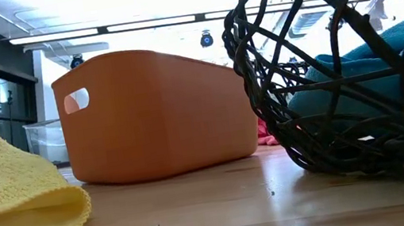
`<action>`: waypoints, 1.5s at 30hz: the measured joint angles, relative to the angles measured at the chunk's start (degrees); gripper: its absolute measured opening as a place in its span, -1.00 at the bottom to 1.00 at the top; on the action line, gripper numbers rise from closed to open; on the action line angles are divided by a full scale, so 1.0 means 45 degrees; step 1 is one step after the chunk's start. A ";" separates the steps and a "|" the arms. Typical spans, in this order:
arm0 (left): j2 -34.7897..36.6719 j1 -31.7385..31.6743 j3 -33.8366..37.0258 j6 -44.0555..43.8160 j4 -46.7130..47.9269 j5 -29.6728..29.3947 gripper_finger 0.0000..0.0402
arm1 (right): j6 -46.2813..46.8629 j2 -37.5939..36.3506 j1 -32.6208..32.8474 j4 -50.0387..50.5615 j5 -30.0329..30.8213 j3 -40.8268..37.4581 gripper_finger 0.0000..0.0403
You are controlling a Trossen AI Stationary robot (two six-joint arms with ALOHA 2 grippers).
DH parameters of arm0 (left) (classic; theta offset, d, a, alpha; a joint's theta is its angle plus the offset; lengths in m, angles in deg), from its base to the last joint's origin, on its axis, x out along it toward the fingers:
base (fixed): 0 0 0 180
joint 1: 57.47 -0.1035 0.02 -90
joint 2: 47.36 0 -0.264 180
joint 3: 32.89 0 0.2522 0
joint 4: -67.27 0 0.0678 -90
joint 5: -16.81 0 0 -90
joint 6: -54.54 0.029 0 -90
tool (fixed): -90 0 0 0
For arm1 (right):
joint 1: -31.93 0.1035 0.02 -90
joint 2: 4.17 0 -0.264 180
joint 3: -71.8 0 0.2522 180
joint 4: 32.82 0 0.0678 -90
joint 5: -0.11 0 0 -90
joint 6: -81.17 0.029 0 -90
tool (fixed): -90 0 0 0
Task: Sort microfiber towel by color & place in baskets
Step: Put the blue towel into the black wire basket
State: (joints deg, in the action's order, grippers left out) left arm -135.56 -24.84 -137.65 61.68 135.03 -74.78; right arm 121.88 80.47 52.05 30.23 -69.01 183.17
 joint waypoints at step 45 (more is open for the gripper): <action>-0.8786 0.5048 -0.1249 -0.1230 0.1513 0.0363 -0.25 | 0.1288 0.0005 0.1572 0.0983 0.0210 0.0009 0.88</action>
State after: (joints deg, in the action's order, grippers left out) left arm -175.10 -2.13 -143.27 56.14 141.84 -73.14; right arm 127.67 80.49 59.12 34.66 -68.06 183.21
